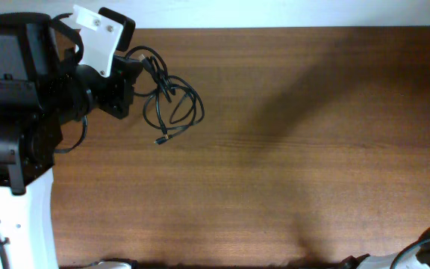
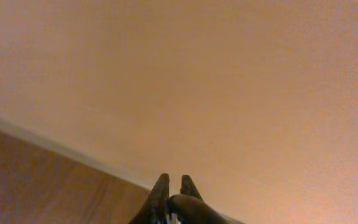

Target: Untangle cables

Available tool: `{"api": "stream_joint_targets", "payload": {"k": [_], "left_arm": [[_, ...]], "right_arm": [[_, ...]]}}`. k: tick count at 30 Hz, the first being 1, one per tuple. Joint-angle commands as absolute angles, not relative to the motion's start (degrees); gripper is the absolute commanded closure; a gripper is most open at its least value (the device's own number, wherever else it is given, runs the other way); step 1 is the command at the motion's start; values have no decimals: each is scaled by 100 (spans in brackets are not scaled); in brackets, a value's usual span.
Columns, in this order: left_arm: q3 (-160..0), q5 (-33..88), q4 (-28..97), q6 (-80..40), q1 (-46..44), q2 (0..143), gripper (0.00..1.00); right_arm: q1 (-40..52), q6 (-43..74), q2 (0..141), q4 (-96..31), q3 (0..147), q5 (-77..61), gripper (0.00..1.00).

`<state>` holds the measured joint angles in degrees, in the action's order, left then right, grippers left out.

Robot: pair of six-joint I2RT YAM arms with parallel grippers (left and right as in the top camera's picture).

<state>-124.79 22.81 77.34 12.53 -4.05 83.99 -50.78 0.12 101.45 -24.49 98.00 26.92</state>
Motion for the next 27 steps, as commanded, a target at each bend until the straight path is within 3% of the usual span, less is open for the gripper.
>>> {"api": "stream_joint_targets", "payload": {"k": [1, 5, 9, 12, 14, 15, 18, 19, 20, 22, 25, 27], "left_arm": [[-12479, 2471, 7725, 1177, -397, 8274, 100], [-12479, 2469, 7723, 1179, -397, 8274, 100], [-12479, 2467, 7721, 1179, -397, 8274, 100], [-12479, 2469, 7723, 1177, -397, 8274, 98], [-12479, 2471, 7725, 1175, -397, 8274, 98], [-12479, 2469, 7725, 1155, -397, 8274, 98], [-12479, 2471, 7725, 1155, -397, 8274, 98], [-12479, 2469, 7725, 1155, -397, 8274, 98], [-12479, 2467, 7725, 1155, -397, 8274, 98], [-12479, 2467, 7723, 1155, -397, 8274, 98], [-12479, 2467, 7747, 1155, -397, 8274, 97], [-12479, 2469, 7765, 1118, -397, 8274, 97]], "right_arm": [[-5559, 93, 10165, -2558, 9841, 1761, 1], [-5693, 102, 10175, -2891, 9841, 873, 1], [-5688, 784, 10425, -3461, 9841, 633, 1], [-5675, 1256, 11072, -4313, 9841, -305, 1], [-5603, 1253, 11443, -4576, 9841, -1024, 34], [-5542, 1251, 11483, -4560, 9841, -1326, 41], [-5196, 1253, 11480, -4541, 9848, -1444, 36], [-5083, 1286, 11480, -4547, 9848, -1647, 27], [-4984, 1503, 11480, -4550, 9848, -2263, 9], [-4858, 1767, 11480, -4543, 9848, -3422, 1], [-4696, 1680, 11480, -4565, 9848, -5544, 1], [-4499, 1680, 11480, -4639, 9848, -6082, 1]]}}
